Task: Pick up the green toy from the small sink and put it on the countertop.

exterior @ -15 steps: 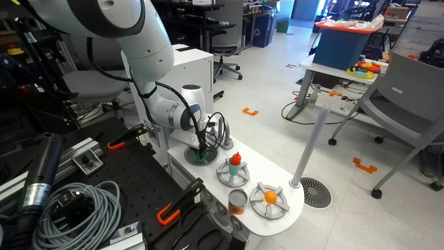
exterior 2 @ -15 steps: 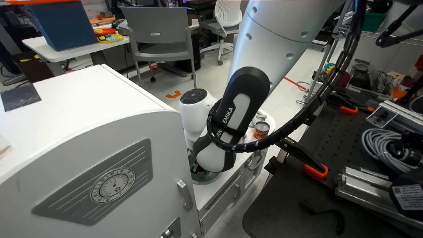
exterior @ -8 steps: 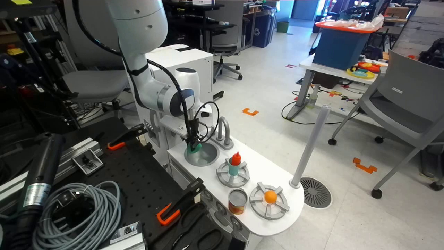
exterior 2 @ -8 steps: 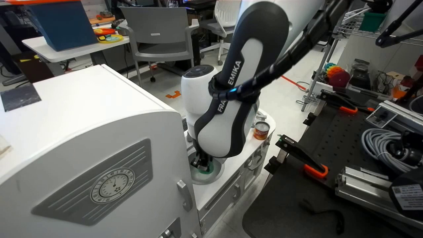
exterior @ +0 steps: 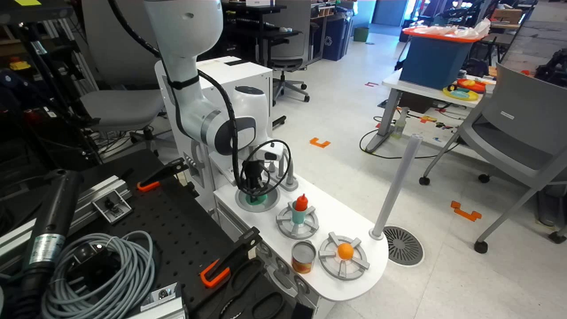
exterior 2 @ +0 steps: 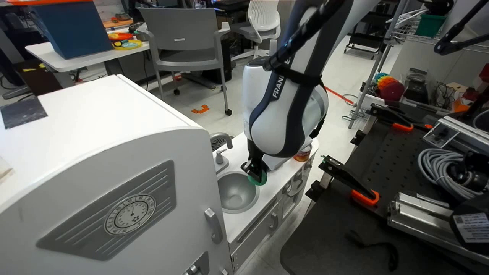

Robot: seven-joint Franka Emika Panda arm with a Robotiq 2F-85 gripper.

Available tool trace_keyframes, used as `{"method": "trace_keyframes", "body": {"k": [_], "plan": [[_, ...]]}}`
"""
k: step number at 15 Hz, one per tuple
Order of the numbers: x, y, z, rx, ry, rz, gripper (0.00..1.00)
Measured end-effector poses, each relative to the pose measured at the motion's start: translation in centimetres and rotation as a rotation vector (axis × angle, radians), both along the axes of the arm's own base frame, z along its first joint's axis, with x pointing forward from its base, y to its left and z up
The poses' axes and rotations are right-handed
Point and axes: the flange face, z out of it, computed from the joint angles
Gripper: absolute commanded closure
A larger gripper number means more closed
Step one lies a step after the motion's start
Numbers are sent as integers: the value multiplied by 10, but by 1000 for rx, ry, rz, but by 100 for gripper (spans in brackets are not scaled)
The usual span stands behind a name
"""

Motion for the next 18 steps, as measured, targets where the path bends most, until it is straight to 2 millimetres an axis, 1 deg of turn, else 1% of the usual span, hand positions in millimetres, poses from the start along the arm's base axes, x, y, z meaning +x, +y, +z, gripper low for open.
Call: {"method": "trace_keyframes", "body": {"k": [4,6,7,9,12,14,16,17,18], "plan": [[4,-43,-11,-39,12,-94,95],[7,-57,-20,-57,20,-117,95],[9,-59,-25,-63,31,-120,95],[14,-56,-31,-66,55,-114,95],[21,-47,-35,-70,93,-94,95],[23,-38,-41,-68,110,-82,95],[24,-35,-50,-71,124,-75,95],[25,-35,-50,-73,131,-74,62],[27,-35,-50,-75,139,-73,54]]}}
